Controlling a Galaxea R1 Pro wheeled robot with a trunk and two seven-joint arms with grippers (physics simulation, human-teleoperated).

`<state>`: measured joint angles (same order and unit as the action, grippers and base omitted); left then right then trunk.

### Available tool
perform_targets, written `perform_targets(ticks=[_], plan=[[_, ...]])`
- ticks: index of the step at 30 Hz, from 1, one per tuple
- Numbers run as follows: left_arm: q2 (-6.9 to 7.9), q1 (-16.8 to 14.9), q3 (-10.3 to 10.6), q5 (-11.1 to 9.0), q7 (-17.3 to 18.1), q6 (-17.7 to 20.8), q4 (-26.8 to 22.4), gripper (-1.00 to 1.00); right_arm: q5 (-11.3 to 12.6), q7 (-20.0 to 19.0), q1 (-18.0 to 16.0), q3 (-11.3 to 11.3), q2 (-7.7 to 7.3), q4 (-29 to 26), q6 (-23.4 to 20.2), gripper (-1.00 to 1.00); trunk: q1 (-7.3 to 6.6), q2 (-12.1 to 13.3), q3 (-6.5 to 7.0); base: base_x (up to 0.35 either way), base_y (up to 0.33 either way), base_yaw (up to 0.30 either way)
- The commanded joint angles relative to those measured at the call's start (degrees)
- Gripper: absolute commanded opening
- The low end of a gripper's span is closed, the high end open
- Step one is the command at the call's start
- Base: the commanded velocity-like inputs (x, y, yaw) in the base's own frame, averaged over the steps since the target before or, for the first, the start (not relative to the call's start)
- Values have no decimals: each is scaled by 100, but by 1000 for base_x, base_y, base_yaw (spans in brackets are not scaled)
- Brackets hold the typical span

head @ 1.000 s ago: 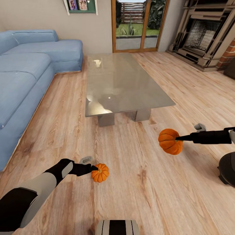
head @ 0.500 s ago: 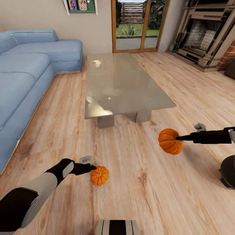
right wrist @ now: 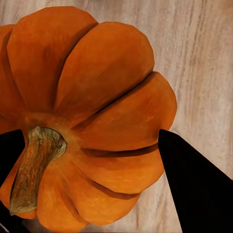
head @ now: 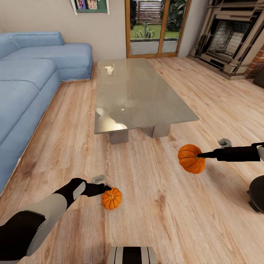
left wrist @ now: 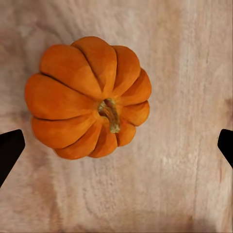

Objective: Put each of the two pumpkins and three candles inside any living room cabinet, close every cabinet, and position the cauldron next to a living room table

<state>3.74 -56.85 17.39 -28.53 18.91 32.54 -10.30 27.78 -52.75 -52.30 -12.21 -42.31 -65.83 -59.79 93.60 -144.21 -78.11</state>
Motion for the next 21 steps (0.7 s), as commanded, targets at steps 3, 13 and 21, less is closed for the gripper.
perform_targets(ticks=[3, 13, 21], plan=[[-46, -2, 27, -17, 3, 15, -7, 100, 9, -8, -8, -9, -5, 0, -21, -100, 6, -6, -71, 0, 0, 0], [-136, -2, 34, -4, -31, -2, 1, 100, 9, -8, -8, -10, 2, 0, -21, -100, 32, -20, -293, 0, 0, 0], [-137, -2, 38, 30, -58, -57, -6, 100, 9, -8, -8, -17, 3, 0, -21, -100, 34, -21, -315, 0, 0, 0]])
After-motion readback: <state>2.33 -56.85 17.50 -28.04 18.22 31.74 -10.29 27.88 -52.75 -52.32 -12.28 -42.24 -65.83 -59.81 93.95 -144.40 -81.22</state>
